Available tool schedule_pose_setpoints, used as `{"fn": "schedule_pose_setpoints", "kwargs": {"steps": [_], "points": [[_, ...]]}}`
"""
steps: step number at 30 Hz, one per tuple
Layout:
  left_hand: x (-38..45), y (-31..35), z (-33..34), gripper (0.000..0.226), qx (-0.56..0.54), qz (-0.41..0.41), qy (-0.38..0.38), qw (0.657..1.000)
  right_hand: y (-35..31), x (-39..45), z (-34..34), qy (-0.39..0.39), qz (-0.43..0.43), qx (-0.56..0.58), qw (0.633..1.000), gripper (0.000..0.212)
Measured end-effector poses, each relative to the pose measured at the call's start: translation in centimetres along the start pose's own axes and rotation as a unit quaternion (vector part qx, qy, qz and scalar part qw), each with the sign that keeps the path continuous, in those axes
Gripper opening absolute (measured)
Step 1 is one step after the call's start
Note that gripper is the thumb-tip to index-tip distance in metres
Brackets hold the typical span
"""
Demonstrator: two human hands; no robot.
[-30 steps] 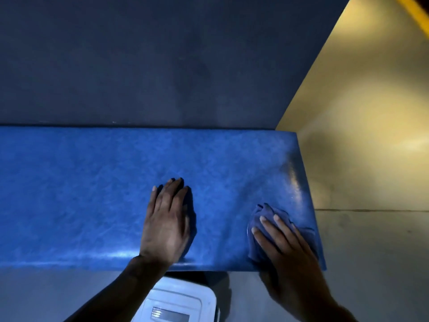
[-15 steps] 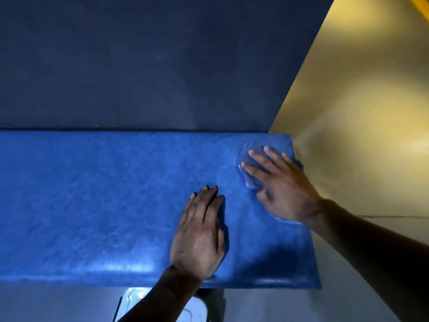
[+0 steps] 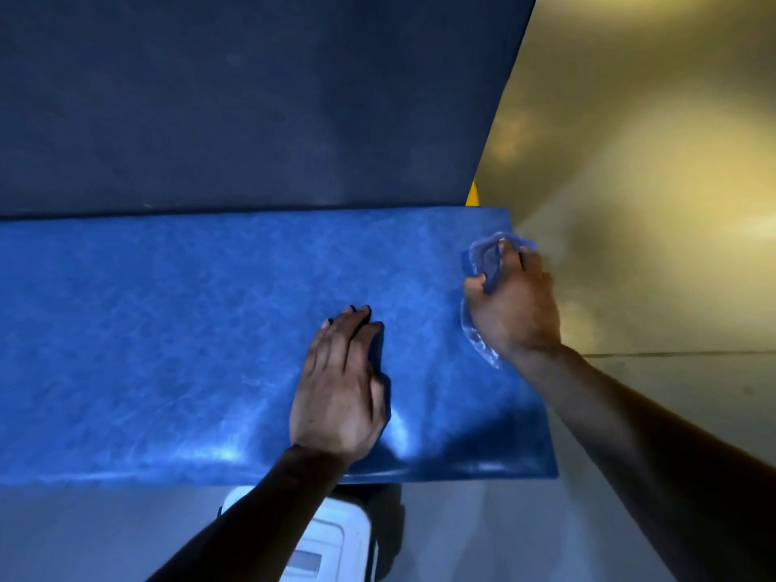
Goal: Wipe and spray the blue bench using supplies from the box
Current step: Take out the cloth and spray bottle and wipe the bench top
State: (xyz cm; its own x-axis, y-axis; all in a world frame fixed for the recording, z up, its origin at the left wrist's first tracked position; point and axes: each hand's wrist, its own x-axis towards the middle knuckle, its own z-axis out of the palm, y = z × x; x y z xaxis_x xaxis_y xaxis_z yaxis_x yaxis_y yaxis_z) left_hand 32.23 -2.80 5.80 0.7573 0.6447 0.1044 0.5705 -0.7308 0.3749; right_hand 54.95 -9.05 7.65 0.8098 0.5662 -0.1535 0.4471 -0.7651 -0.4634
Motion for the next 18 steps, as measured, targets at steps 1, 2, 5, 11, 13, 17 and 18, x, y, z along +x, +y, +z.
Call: {"fn": "schedule_pose_setpoints", "kwargs": {"steps": [1,2,5,11,13,17,18], "points": [[0.0,0.0,0.0,0.058,0.004,-0.002,-0.002,1.000,0.5,-1.6,-0.2,-0.002,0.006,-0.002,1.000,0.068],[-0.1,0.1,-0.1,0.058,0.005,-0.003,-0.003,1.000,1.1,-3.4,-0.3,-0.002,0.012,-0.008,1.000,0.066],[-0.2,0.2,-0.1,0.057,0.006,-0.002,-0.002,1.000,2.7,-9.5,0.0,0.025,0.037,-0.012,0.999,0.066],[-0.5,0.2,0.0,0.057,0.004,0.007,0.005,1.000,6.2,-18.3,0.6,0.016,0.078,-0.025,0.996,0.059],[-0.6,0.2,0.1,0.055,-0.005,0.016,0.009,1.000,7.9,-20.0,0.4,-0.023,0.123,0.009,0.992,0.048],[-0.7,0.1,-0.2,0.044,-0.044,0.012,0.011,0.999,10.2,-22.8,-0.8,-0.063,0.237,0.079,0.966,0.027],[-1.0,0.1,-0.6,0.043,-0.063,0.011,0.009,0.998,10.1,-23.6,-1.1,-0.054,0.244,0.089,0.964,0.020]]}}
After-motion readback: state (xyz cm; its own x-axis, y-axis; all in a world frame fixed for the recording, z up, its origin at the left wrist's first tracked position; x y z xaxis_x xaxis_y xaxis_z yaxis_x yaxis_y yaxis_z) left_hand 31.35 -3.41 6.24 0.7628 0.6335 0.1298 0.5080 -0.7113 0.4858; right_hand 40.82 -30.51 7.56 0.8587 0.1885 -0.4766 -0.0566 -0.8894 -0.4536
